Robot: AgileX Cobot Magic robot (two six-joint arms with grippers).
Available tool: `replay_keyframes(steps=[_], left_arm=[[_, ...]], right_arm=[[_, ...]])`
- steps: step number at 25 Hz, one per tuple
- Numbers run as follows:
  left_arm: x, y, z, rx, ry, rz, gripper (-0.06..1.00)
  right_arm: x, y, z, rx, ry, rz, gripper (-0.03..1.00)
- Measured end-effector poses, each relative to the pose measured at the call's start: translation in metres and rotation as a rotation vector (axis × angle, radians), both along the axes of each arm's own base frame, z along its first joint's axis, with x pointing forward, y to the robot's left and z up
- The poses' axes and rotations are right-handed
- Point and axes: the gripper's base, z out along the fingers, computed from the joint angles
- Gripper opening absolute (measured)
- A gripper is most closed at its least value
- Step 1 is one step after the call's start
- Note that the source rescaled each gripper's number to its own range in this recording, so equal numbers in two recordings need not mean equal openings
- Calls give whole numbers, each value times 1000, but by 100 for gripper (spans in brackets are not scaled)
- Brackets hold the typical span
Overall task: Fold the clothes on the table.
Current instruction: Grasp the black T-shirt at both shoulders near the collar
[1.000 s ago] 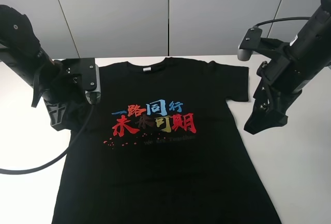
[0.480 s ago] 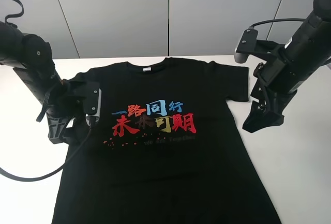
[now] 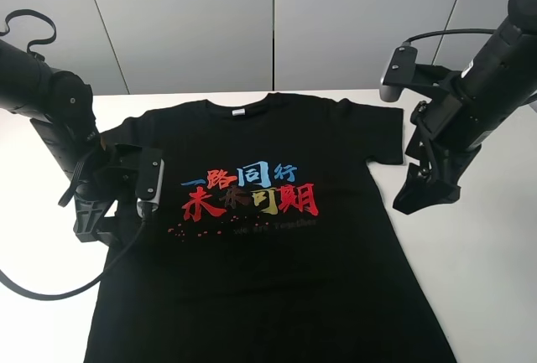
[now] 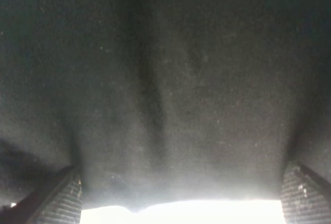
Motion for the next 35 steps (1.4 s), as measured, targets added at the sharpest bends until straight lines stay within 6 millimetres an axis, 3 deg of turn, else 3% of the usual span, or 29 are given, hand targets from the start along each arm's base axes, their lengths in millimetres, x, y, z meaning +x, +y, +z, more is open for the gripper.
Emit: replay_keyframes(steps=[21, 24, 27, 29, 35], left_arm=[[3, 1, -5, 14, -16, -5, 98], [3, 1, -5, 15, -16, -3, 78], [3, 2, -5, 28, -21, -20, 48], [4, 3, -5, 38, -25, -34, 35], [5, 4, -5, 52, -33, -54, 10]], right_arm=[[1, 3, 1, 23, -12, 15, 100], [1, 3, 1, 27, -17, 12, 100], [1, 3, 1, 30, -17, 9, 100], [1, 4, 1, 40, -17, 3, 100], [2, 4, 1, 40, -26, 30, 100]])
